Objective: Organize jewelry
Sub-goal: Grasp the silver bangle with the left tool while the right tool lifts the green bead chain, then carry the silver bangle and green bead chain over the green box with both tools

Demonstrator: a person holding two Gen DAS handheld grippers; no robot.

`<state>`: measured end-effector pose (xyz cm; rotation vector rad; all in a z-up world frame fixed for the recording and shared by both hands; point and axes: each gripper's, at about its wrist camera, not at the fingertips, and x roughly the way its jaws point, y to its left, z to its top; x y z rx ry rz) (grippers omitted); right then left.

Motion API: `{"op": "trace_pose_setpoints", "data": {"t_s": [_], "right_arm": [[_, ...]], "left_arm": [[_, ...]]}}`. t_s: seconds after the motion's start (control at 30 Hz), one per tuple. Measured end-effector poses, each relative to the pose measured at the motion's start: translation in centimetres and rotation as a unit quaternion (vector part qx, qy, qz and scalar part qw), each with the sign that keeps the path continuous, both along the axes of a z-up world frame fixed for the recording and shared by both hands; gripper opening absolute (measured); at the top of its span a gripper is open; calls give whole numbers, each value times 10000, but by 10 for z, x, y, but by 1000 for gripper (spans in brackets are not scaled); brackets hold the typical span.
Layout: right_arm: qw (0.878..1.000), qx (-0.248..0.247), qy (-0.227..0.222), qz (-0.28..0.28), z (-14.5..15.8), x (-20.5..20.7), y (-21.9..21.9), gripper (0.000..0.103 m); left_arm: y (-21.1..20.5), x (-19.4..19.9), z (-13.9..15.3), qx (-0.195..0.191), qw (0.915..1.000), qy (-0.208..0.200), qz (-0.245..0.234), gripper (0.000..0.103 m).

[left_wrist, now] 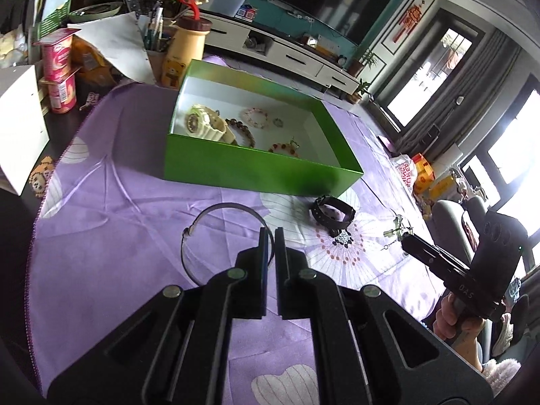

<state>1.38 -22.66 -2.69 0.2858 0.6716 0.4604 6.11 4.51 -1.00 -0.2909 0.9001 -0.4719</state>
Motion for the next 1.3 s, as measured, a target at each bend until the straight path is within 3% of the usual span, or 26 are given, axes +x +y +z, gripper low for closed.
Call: {"op": "trace_pose_setpoints", "data": {"t_s": [0.3,0.7,1.03,1.3], "right_arm": [[9999,-28,-108,41,10,16,6,7],[9992,-231,-319,82,25,52,12,7],[9986,-366,-375,-24,39,100,7,7],[9996,-253,-149,-40,43,145,7,7]], "left_arm": [[19,7,6,-123,9997,-69,181,3],[4,46,19,-15,9996,-247,102,3],[-10,110,33,-76,9995,-303,58,3],[-24,167,32,-93,9999,-56,110,3]]}}
